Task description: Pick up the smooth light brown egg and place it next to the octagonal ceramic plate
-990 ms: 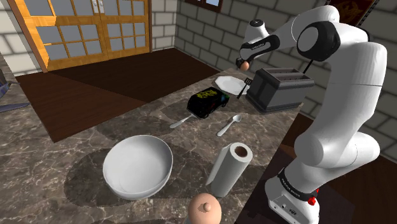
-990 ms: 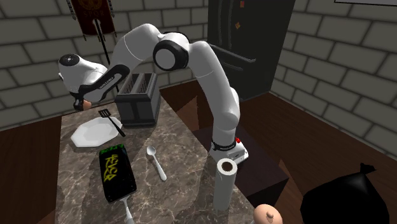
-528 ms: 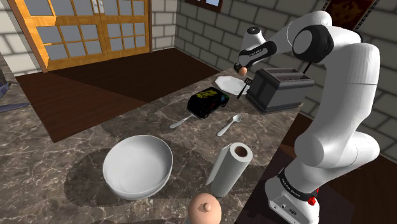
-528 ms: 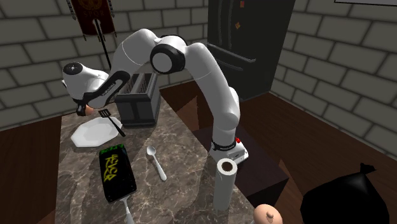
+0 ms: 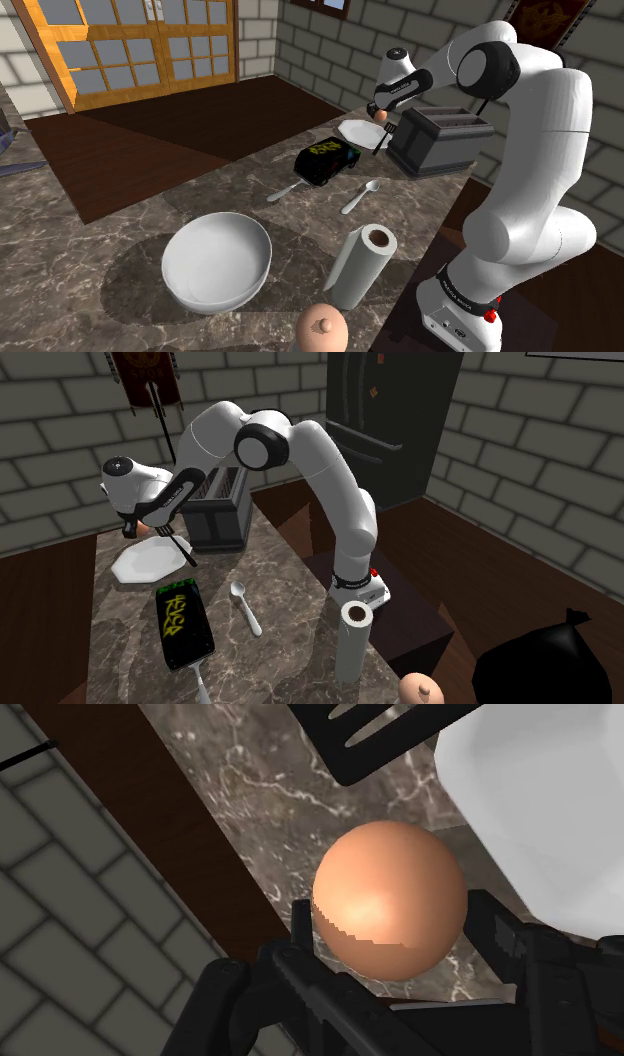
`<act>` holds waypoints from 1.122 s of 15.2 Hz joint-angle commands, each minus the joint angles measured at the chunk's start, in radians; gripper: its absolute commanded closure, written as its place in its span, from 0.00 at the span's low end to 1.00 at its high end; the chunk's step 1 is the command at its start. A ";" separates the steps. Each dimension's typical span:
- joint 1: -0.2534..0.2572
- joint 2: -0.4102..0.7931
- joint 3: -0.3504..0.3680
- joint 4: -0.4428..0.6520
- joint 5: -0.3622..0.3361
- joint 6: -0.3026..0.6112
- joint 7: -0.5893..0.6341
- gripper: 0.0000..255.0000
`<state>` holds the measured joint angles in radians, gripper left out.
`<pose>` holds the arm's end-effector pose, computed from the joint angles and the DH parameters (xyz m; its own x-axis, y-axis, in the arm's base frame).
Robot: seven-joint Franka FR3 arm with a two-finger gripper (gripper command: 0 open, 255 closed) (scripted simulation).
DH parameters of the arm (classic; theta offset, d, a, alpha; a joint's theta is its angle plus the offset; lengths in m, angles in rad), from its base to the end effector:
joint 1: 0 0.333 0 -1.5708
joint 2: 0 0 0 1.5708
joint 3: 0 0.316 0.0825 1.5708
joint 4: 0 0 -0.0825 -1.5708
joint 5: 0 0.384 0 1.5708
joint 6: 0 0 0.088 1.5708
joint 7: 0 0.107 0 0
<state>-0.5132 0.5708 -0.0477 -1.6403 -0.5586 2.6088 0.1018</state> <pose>0.6167 -0.3679 0.3240 0.9391 -0.1379 0.3149 -0.2674 -0.8687 0.4170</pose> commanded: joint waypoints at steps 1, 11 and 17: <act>0.000 0.000 0.000 0.000 0.000 0.000 0.000 1.00; 0.013 -0.096 0.010 -0.062 0.004 -0.039 0.000 0.00; 0.017 -0.120 0.013 -0.076 0.006 -0.051 0.000 0.00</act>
<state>-0.4967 0.4518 -0.0349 -1.7158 -0.5523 2.5583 0.1015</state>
